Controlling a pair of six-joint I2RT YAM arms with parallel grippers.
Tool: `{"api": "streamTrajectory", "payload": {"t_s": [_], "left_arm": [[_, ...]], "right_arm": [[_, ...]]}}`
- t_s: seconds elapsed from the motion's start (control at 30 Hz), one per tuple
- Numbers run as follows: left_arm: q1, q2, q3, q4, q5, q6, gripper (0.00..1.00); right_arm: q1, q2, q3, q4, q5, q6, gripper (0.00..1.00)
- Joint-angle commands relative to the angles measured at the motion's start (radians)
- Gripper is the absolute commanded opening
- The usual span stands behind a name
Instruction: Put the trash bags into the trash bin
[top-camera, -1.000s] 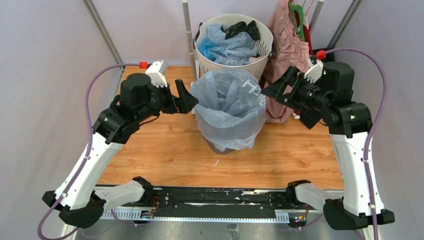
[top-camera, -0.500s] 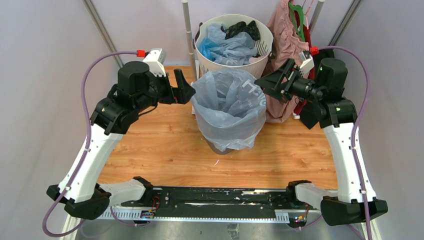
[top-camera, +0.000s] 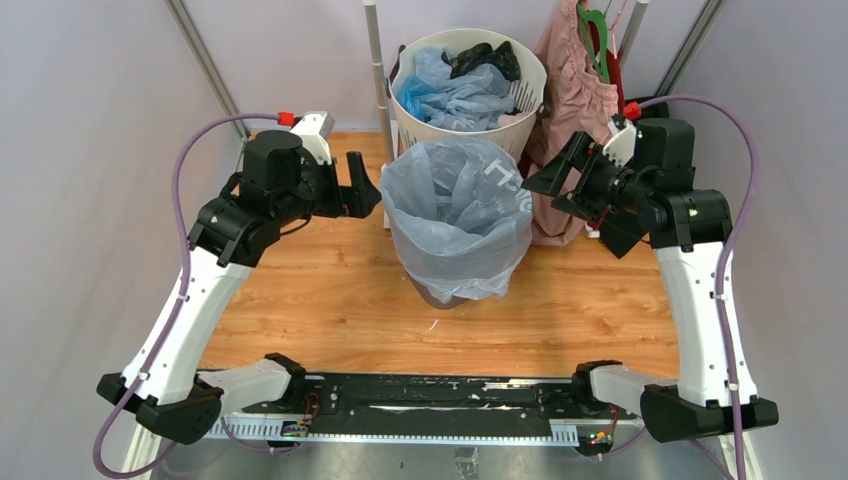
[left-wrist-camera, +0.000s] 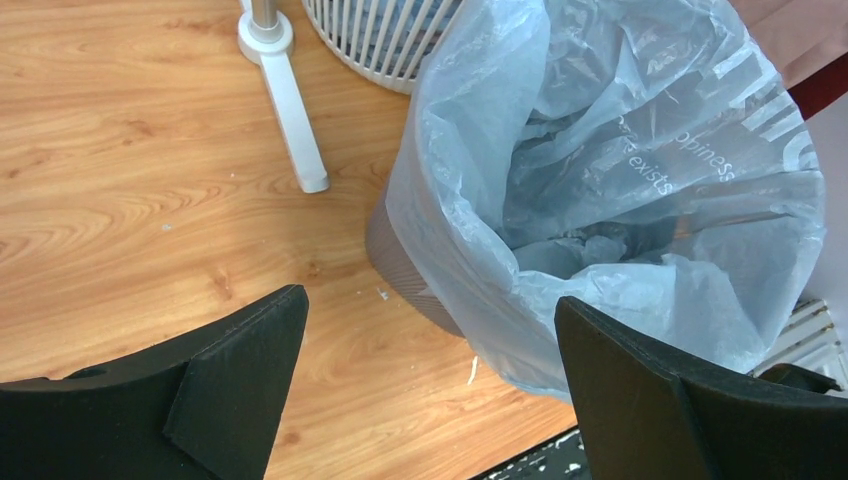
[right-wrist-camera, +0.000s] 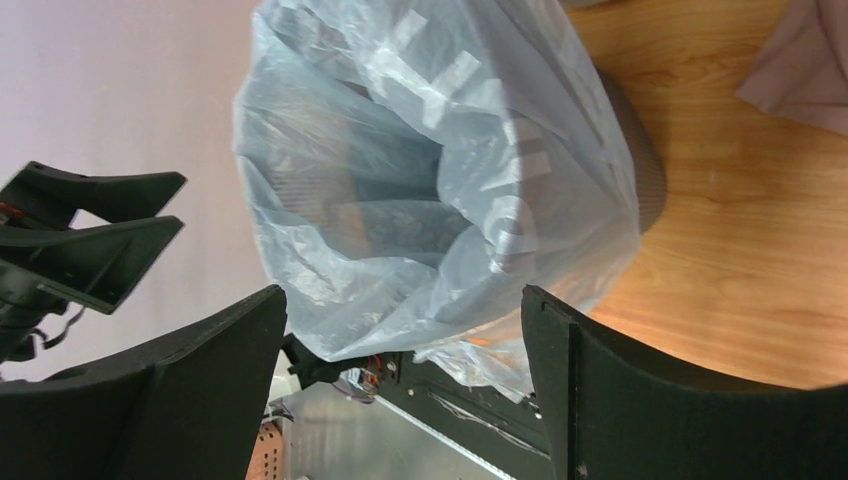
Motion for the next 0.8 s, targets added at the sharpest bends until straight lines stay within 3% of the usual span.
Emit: {"api": "streamTrajectory", "payload": {"t_s": [0.0,0.77], "left_arm": [[0.01,-0.004,0.02,0.006,0.016,0.038,1.0],[0.011,-0.031,-0.058,0.011,0.009,0.046,1.0]], "right_arm": [[0.023,0.039,0.032,-0.122,0.071,-0.073,0.91],[0.219,0.166,0.13,-0.241,0.325,-0.015,0.91]]}}
